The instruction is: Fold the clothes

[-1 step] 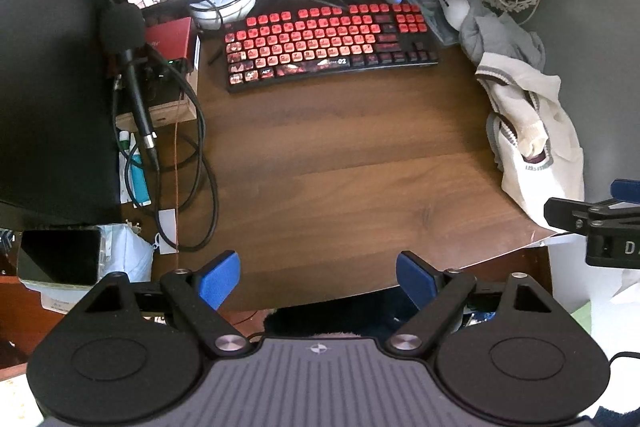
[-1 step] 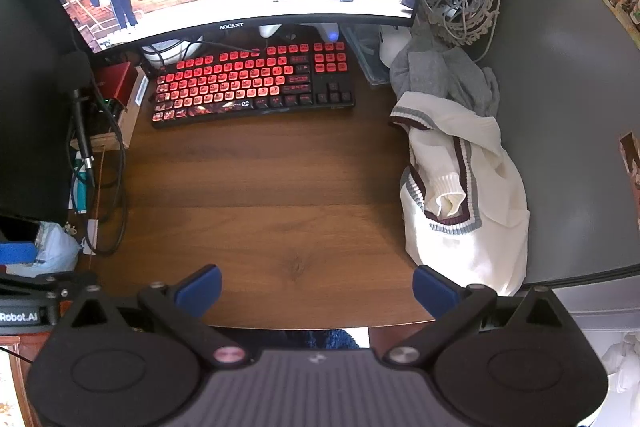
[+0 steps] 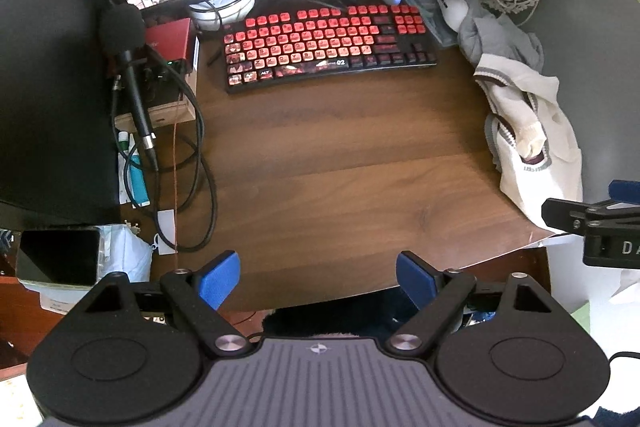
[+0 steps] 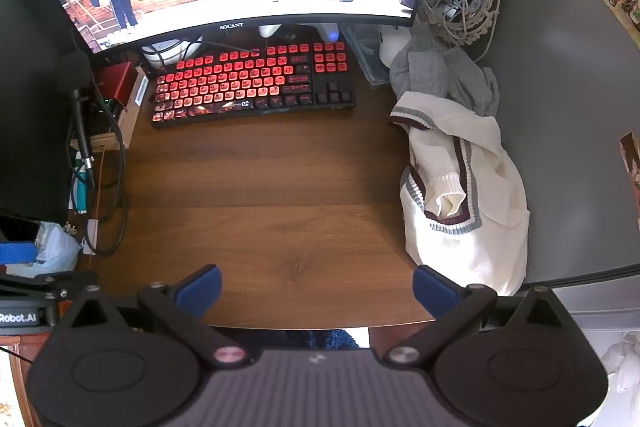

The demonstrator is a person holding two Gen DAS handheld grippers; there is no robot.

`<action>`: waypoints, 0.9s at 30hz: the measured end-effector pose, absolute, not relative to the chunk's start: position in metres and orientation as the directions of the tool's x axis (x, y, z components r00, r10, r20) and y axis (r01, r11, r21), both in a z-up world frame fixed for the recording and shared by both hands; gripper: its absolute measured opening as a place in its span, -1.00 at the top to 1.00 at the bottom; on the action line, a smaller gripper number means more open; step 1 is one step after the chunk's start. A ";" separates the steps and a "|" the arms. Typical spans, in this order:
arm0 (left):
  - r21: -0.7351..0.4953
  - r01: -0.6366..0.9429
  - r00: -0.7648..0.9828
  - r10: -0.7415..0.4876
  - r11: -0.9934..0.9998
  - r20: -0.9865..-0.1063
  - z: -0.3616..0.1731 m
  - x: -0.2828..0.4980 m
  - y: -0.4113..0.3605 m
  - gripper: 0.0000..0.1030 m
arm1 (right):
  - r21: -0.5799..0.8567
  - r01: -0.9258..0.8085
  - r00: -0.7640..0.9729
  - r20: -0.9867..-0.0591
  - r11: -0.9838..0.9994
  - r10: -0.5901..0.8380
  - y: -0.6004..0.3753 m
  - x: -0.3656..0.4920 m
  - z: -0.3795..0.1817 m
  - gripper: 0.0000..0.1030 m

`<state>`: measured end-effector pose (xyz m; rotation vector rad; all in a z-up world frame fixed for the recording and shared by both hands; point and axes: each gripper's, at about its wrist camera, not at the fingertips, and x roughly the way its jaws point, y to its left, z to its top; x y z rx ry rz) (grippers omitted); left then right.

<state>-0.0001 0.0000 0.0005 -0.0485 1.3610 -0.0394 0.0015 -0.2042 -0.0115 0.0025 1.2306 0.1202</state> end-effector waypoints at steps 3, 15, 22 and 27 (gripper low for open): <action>-0.055 0.003 0.220 -0.054 0.998 -0.974 0.002 0.000 0.000 -0.66 | 0.067 -0.092 0.330 -0.939 0.993 0.094 -0.206 0.001 -0.013 -0.99; -0.044 0.012 0.266 -0.045 0.999 -0.963 0.008 -0.002 0.000 -0.66 | 0.072 -0.087 0.327 -0.940 0.994 0.097 -0.203 0.000 -0.009 -0.99; -0.058 0.009 0.263 -0.058 0.998 -0.963 0.006 0.000 0.001 -0.66 | 0.067 -0.082 0.321 -0.943 0.994 0.090 -0.198 0.002 -0.006 -0.99; -0.050 0.021 0.273 -0.053 0.999 -0.960 0.006 0.000 0.000 -0.65 | 0.065 -0.077 0.321 -0.943 0.995 0.087 -0.201 0.002 -0.005 -0.99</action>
